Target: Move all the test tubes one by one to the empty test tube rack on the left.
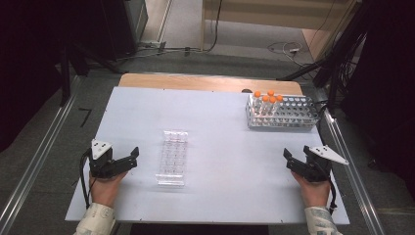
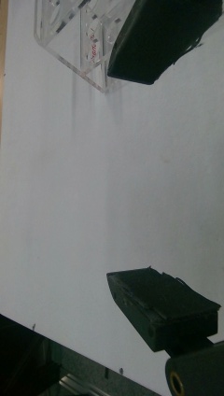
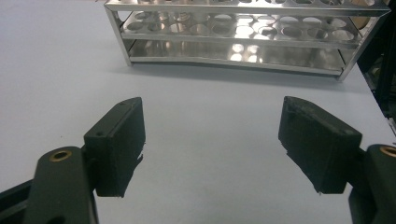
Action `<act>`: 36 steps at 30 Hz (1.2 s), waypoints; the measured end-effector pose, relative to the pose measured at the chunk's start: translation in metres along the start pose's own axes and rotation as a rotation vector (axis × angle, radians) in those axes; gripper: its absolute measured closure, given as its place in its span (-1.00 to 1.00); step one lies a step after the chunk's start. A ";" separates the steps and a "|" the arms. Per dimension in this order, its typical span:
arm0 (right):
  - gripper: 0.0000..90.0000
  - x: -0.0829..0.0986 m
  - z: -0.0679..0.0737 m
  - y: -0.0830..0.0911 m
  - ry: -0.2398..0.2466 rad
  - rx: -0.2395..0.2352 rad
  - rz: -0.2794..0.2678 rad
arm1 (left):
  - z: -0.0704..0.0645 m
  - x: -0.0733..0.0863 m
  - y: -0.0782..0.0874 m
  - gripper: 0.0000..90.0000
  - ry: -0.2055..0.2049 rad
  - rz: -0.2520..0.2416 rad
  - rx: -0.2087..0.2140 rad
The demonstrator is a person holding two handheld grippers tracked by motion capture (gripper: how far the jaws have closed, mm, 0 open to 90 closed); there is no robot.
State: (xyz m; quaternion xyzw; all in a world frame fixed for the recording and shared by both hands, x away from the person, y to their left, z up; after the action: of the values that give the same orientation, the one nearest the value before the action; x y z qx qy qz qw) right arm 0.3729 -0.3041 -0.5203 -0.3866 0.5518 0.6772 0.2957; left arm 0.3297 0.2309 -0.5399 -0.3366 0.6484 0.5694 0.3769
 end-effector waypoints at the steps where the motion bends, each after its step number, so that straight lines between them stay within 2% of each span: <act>1: -0.52 -0.001 -0.001 0.000 -0.002 0.003 -0.002 | 0.000 0.000 0.000 -0.91 -0.002 -0.001 0.000; 11: -0.51 -0.011 -0.002 -0.004 -0.005 0.005 -0.014 | -0.003 0.000 -0.001 -0.90 -0.015 -0.004 -0.001; 13: -0.51 -0.014 0.001 -0.008 -0.009 -0.005 -0.012 | -0.003 -0.001 0.000 -0.89 -0.017 -0.012 -0.001; 16: -0.50 -0.017 0.003 -0.014 0.011 -0.002 -0.007 | -0.004 -0.002 0.001 -0.89 -0.015 -0.020 -0.002; 22: -0.50 -0.028 0.008 -0.022 0.011 -0.008 -0.021 | -0.002 0.000 0.000 -0.89 -0.006 -0.007 -0.004; 34: -0.41 -0.053 0.008 -0.036 -0.006 0.004 -0.060 | -0.002 0.000 0.000 -0.88 -0.006 -0.007 -0.009; 36: -0.37 -0.059 0.006 -0.041 -0.005 0.020 -0.061 | -0.002 0.000 -0.001 -0.88 -0.004 -0.007 -0.005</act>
State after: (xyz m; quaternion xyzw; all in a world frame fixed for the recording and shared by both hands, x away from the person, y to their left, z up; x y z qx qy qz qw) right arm 0.4372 -0.2877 -0.4909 -0.3987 0.5456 0.6634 0.3213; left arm 0.3301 0.2285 -0.5399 -0.3386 0.6450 0.5705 0.3792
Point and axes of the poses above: each handheld gripper's, and its own axes: y roughly backward along the jaws, x roughly out of its underside, z roughly to its left, the point moved 10 cm from there along -y, roughly forward along the jaws, and after that the axes turned 4 degrees about -y, right-handed, at the moved point
